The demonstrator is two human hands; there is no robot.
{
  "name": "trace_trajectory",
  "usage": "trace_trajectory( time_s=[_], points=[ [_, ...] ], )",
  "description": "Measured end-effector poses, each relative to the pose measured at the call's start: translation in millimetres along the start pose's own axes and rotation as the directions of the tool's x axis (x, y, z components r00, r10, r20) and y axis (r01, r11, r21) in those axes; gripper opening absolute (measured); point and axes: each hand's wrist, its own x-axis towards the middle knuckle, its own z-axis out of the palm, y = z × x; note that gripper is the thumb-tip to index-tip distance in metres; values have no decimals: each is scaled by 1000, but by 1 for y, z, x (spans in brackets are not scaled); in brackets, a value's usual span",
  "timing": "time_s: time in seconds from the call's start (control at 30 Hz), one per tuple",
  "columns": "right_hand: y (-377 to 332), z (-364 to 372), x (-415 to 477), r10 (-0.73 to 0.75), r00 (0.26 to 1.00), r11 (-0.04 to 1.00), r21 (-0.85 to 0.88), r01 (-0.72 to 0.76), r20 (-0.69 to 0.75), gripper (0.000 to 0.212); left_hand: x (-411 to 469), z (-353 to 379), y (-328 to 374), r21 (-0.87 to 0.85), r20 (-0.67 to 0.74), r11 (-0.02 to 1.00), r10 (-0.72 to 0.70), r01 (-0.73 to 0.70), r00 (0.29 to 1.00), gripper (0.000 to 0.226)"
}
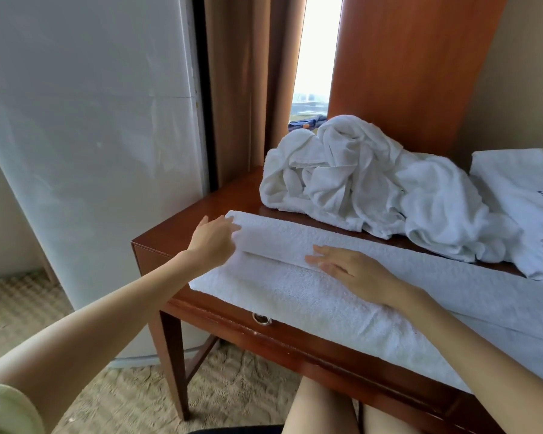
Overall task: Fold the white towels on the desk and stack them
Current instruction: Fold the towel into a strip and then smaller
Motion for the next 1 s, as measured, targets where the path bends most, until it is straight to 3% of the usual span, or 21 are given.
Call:
trace_trajectory(
  time_s=[0.1,0.23,0.37,0.53,0.6,0.67,0.73,0.87,1.0],
  points=[
    [-10,-1,24,36,997,999,12,-36,-75,42,13,6,23,-138,58,986,105,-96,993,49],
    [-22,12,60,65,998,981,-182,-68,-23,46,34,28,50,-109,272,964,263,-242,926,50],
    [-18,27,73,128,991,976,-184,-119,38,49,56,31,27,-39,357,995,100,-92,929,61],
    [-13,30,77,136,989,978,-166,-125,56,50,62,26,-16,35,314,979,-203,202,927,59],
    [-14,29,78,137,988,983,-136,-125,78,50,62,23,-9,147,281,973,-215,179,935,57],
    [-14,25,78,132,990,989,-74,-128,49,51,64,21,13,171,187,984,-79,47,979,55],
    [-11,20,76,141,989,988,-51,-143,-37,50,63,20,45,70,125,994,76,-85,989,53],
    [9,7,55,172,982,961,-207,-185,-81,50,48,33,117,-86,136,946,321,-312,937,51],
    [43,-12,8,243,967,927,-276,-253,-71,49,29,43,173,-253,-8,833,507,-492,862,57]
  ],
)
